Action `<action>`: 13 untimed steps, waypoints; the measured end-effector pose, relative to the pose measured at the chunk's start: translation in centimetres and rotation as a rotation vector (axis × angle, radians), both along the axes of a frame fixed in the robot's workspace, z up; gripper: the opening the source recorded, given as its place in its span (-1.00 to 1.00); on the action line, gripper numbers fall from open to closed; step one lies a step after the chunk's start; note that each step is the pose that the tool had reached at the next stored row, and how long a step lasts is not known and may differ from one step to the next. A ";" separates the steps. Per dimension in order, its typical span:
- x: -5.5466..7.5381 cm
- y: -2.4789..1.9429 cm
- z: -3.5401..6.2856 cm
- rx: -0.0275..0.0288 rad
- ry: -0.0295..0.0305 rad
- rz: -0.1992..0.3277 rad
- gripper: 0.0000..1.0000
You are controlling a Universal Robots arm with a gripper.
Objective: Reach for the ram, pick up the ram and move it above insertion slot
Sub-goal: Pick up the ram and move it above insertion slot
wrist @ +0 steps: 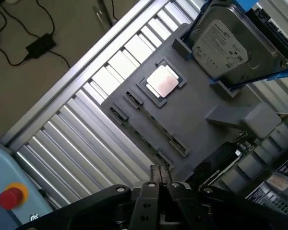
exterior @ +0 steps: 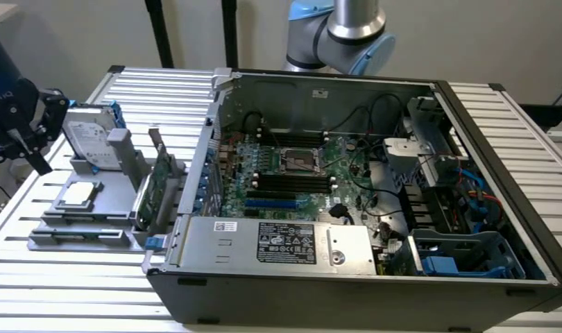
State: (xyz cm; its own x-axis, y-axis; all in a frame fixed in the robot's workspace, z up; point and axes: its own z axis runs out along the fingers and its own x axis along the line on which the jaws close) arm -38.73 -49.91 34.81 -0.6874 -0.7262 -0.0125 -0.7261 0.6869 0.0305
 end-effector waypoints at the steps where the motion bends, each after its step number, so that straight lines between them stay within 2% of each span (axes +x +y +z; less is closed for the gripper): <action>1: 0.0 0.00 0.00 0.0000 -0.0006 0.018 -0.79; 9: 0.0 0.00 0.01 0.0001 -0.0087 0.164 -0.79; 13: 0.0 0.00 -0.01 0.0006 -0.0176 0.235 -0.79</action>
State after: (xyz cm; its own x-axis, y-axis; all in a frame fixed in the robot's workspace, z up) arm -38.73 -49.91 34.80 -0.4987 -0.8665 -0.0234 -0.8668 0.4984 0.0168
